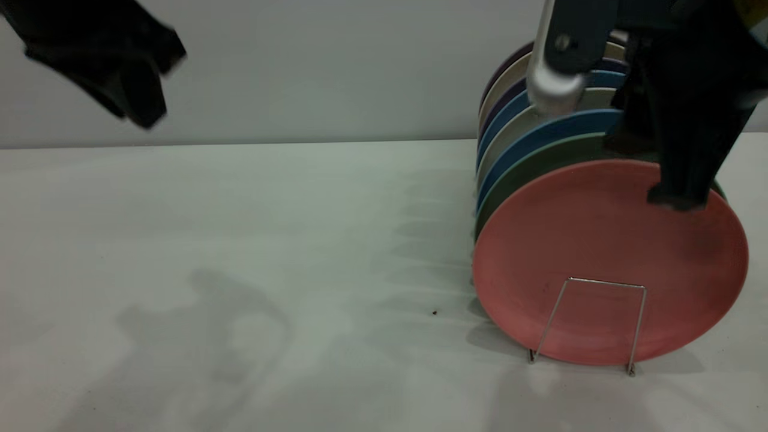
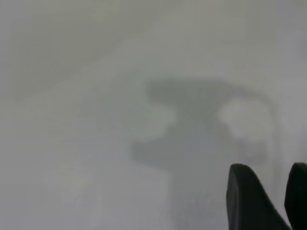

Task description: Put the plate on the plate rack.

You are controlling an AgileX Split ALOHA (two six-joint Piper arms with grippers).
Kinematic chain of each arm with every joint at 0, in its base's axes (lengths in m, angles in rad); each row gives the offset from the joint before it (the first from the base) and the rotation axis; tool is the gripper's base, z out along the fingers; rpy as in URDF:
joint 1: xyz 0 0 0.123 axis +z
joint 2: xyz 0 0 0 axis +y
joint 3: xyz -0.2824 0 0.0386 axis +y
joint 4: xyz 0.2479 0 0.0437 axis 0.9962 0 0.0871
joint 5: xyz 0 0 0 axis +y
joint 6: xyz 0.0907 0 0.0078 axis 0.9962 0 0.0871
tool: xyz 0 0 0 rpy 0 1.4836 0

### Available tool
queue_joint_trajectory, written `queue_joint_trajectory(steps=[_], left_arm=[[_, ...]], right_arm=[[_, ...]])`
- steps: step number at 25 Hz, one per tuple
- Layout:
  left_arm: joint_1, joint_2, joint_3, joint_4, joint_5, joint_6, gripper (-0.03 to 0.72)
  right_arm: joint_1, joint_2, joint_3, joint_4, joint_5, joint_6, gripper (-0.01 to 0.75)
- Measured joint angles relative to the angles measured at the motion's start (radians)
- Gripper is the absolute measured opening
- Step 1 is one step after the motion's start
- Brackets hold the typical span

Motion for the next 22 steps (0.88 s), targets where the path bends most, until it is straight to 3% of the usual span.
queue_joint_trajectory(steps=[12, 22], left_arm=[[0.0, -0.172, 0.0, 0.001, 0.101, -0.016, 0.24], [0.0, -0.357, 0.0, 0.0, 0.208, -0.025, 0.24]], right_arm=[[0.0, -0.21, 0.0, 0.03, 0.109, 0.312, 0.263], [0.0, -0.461, 0.0, 0.22, 0.291, 0.329, 0.243]])
